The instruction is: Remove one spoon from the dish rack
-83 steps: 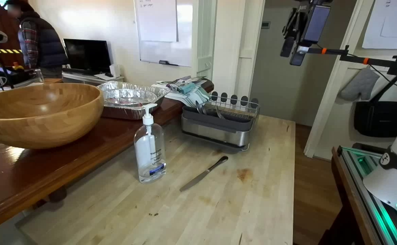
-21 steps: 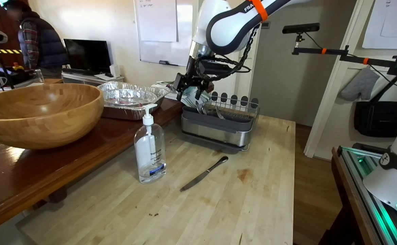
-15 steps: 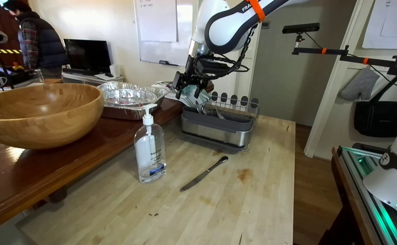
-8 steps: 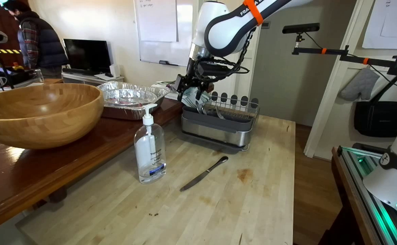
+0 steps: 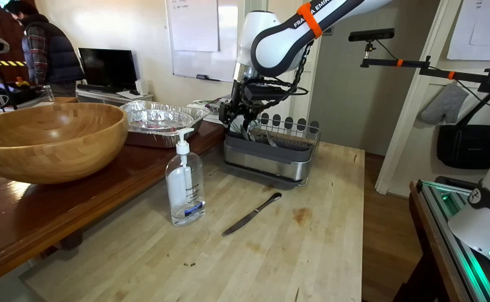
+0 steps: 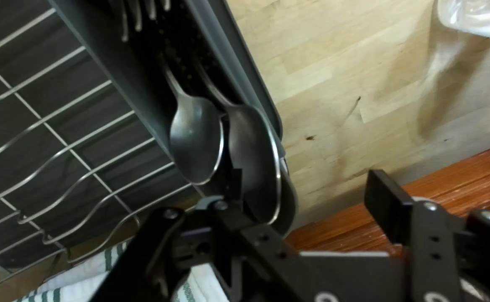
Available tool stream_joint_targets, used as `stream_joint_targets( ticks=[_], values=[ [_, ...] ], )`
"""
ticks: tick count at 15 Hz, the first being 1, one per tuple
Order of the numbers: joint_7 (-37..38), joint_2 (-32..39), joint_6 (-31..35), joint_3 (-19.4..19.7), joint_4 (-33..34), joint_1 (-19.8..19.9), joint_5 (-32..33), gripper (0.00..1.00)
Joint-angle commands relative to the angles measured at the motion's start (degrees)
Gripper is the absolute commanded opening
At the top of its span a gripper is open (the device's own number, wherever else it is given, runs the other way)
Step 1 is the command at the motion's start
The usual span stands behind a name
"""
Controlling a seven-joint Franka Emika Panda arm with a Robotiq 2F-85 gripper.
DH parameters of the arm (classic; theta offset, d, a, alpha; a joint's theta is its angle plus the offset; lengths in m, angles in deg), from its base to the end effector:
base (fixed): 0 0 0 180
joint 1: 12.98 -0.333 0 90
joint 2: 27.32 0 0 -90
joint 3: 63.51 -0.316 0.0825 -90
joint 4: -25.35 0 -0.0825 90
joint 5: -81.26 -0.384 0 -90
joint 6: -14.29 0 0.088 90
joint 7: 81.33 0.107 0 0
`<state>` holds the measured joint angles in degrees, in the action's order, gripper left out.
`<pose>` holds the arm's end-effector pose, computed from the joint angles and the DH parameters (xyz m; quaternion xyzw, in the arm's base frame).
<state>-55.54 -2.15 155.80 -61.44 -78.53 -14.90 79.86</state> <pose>0.6683 0.0003 0.3207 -0.9673 0.2291 -0.1057 0.0252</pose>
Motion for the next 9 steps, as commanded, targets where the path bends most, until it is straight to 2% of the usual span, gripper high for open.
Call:
stream_joint_targets(
  ticks=[1,7,9],
  values=[
    [-0.1,0.6,-1.8,0.8,0.9,-0.8,-0.9,0.46],
    [-0.7,-1.5,-1.7,0.8,0.0,-0.7,-1.2,0.0],
    [-1.0,-2.3,-1.6,0.8,-0.4,-0.7,-1.1,0.0]
  ],
)
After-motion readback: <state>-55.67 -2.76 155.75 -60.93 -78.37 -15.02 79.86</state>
